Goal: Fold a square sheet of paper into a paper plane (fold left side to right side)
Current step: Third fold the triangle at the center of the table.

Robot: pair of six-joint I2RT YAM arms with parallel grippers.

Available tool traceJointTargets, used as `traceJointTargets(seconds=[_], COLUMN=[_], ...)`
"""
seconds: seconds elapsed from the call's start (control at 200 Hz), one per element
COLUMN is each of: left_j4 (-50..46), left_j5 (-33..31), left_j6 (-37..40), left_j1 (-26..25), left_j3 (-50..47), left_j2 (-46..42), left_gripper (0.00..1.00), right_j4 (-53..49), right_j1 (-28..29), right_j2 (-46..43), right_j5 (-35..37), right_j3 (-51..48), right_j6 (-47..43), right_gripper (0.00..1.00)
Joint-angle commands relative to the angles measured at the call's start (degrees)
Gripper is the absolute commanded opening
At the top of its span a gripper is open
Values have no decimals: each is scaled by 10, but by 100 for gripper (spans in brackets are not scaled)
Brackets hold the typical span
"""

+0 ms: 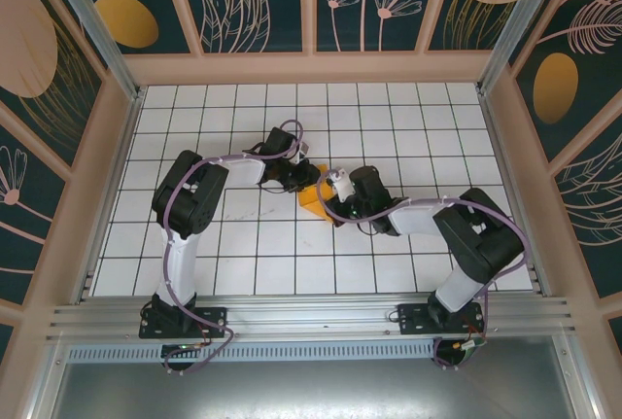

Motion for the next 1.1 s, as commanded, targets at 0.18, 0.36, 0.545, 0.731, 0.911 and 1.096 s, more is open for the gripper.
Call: traceJointTargets(seconds=[0.18,0.36,0.545,0.731,0.911,1.096], left_j4=[-12,-13,-13,-12,-13,-11], left_j5=[-23,-22,-23,-23,-24,-24], left_j6=[12,12,12,12,10,10], left_j1=[-1,-1,-1,-1,-1,-1], left_j3=[-17,-17,-17,-17,-19,-19], left_j2=[31,30,30,30,30,29], left_gripper=[20,20,20,20,20,20], right_j4=[-32,-42,-51,-55,-55,-59], right_j1=[-19,-23,-26,-30,-34,-35], right_j2=[30,39,48,54,54,58], right_j5=[-17,-16,-11,-4,3,5], right_j3=[43,46,49,53,52,55], right_j6=[19,20,23,29,34,35], right_gripper=[0,0,0,0,0,0])
